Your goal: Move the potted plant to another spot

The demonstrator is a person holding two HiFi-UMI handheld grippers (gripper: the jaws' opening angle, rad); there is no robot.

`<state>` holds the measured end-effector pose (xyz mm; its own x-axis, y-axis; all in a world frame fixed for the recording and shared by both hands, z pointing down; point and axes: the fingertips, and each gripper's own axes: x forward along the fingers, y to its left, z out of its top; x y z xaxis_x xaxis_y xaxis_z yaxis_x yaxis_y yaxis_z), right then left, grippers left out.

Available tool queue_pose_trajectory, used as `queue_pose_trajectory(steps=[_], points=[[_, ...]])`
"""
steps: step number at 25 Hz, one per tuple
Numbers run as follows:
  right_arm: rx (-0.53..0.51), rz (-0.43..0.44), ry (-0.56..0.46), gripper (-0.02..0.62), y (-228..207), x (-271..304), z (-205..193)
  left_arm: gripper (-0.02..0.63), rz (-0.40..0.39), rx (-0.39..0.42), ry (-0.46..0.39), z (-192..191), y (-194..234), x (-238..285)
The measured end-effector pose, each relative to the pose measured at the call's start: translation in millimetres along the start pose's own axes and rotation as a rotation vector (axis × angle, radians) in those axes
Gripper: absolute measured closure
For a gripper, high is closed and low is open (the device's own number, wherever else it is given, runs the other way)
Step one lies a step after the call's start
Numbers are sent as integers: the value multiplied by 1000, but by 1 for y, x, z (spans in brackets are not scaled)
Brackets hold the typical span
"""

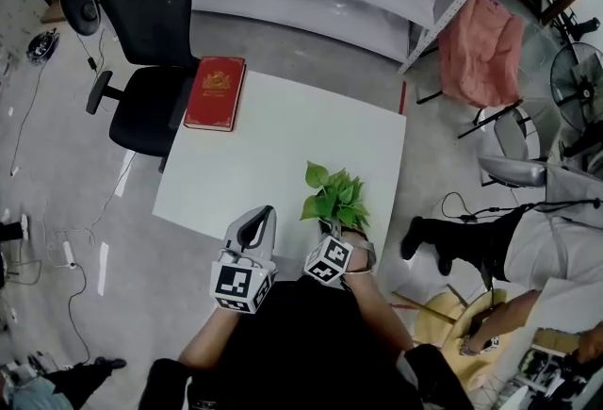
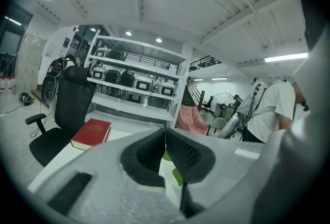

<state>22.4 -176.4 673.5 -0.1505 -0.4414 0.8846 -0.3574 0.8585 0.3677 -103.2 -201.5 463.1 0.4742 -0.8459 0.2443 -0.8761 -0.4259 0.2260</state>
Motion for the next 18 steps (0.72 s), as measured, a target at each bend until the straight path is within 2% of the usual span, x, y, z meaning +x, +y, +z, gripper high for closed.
queue_pose_trajectory(steps=[18], points=[[-46, -5, -16, 577, -39, 61, 102, 589, -17, -10, 40, 12, 101, 26]])
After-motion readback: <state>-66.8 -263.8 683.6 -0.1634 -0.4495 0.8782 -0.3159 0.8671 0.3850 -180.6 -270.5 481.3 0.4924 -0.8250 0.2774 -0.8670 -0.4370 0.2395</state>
